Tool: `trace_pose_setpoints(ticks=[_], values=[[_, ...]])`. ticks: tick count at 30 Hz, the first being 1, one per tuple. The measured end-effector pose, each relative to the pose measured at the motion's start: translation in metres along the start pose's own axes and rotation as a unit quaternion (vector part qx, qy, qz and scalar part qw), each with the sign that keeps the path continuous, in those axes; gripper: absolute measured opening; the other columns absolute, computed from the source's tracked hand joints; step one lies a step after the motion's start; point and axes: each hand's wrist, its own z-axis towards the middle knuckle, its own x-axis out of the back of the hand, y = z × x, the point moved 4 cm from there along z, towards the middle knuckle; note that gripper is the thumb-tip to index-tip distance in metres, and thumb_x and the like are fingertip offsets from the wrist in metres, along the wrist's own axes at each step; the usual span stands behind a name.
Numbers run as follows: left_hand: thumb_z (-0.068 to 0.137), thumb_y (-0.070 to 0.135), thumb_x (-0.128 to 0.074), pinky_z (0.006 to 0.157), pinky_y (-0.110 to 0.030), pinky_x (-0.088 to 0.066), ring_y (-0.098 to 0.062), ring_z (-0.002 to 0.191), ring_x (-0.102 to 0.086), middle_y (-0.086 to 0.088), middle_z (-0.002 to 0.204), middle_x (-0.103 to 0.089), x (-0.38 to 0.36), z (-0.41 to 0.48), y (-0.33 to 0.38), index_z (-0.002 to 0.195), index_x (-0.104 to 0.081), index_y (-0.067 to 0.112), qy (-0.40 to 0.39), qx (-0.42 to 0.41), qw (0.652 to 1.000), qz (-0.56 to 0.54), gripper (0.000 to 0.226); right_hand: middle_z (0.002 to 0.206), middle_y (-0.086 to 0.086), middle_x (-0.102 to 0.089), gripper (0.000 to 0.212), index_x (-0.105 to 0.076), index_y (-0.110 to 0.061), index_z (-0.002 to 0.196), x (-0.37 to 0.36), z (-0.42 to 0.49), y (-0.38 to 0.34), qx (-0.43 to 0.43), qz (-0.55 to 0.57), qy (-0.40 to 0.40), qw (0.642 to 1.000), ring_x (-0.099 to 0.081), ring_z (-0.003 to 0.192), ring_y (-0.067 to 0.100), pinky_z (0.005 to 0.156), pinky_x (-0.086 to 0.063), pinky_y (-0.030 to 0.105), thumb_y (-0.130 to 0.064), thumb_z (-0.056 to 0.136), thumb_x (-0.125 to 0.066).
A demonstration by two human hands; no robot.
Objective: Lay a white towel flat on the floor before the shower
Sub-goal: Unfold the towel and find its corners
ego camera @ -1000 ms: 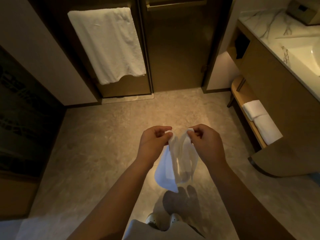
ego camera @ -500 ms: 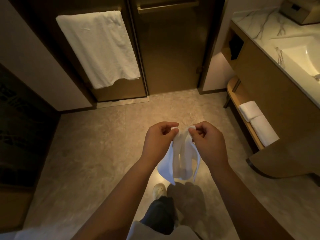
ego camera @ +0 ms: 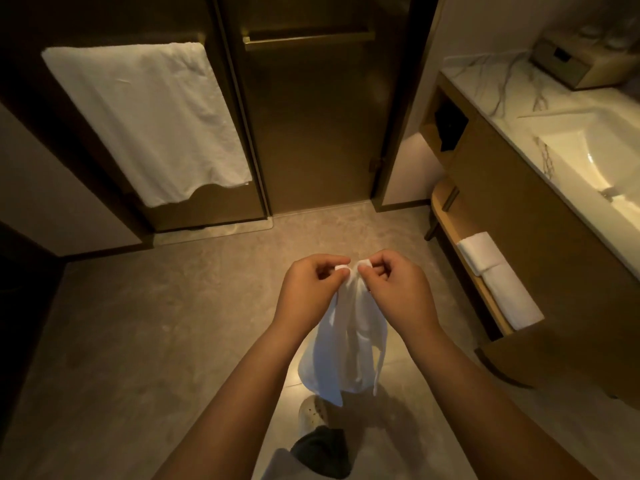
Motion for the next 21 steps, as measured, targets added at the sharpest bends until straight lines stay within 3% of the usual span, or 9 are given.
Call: trace_pose_setpoints(ticks=[6, 9, 13, 17, 21], values=[[0.085, 0.016, -0.067, 0.065, -0.004, -0.045, 0.01, 0.08, -0.061, 0.02, 0.085, -0.067, 0.002, 0.066, 0.0, 0.098, -0.071, 0.027, -0.024, -0.004, 1.0, 0.003, 0.017, 0.07, -0.011, -0.062, 0.01, -0.062, -0.027, 0.083, -0.017, 0.059, -0.004, -0.014, -0.018, 0.003, 1.0, -0.059, 0.065, 0.004, 0.054, -0.041, 0.019, -0.035, 0.089, -0.06], [0.085, 0.014, -0.067, 0.062, -0.002, -0.043, 0.013, 0.077, -0.06, 0.022, 0.081, -0.065, -0.005, 0.089, -0.001, 0.099, -0.072, 0.02, -0.035, -0.003, 0.999, 0.006, 0.016, 0.07, -0.011, -0.06, 0.01, -0.06, -0.028, 0.082, -0.019, 0.077, 0.003, -0.025, -0.026, 0.009, 0.999, -0.058, 0.065, 0.006, 0.054, -0.048, 0.024, -0.035, 0.089, -0.059], [0.084, 0.014, -0.069, 0.061, -0.001, -0.042, 0.015, 0.075, -0.059, 0.023, 0.078, -0.064, -0.015, 0.114, 0.001, 0.097, -0.073, 0.021, -0.038, -0.003, 0.999, 0.01, 0.015, 0.069, -0.012, -0.057, 0.01, -0.056, -0.029, 0.083, -0.019, 0.101, 0.011, -0.019, -0.033, 0.008, 0.999, -0.056, 0.064, 0.005, 0.052, -0.04, 0.017, -0.036, 0.09, -0.057], [0.083, 0.014, -0.07, 0.062, -0.001, -0.042, 0.015, 0.075, -0.06, 0.023, 0.078, -0.064, -0.022, 0.138, 0.002, 0.098, -0.073, 0.019, -0.025, 0.005, 1.0, 0.012, 0.016, 0.067, -0.012, -0.056, 0.01, -0.054, -0.03, 0.081, -0.019, 0.131, 0.021, -0.008, -0.026, -0.01, 1.0, -0.055, 0.064, 0.006, 0.052, -0.046, 0.024, -0.035, 0.09, -0.057], [0.083, 0.017, -0.069, 0.066, -0.002, -0.044, 0.011, 0.078, -0.061, 0.023, 0.08, -0.065, -0.033, 0.165, 0.004, 0.099, -0.073, 0.022, 0.006, 0.026, 0.999, 0.029, 0.016, 0.071, -0.014, -0.057, 0.008, -0.054, -0.032, 0.084, -0.019, 0.165, 0.032, 0.011, -0.016, -0.042, 0.999, -0.056, 0.066, 0.005, 0.055, -0.045, 0.02, -0.036, 0.091, -0.056]])
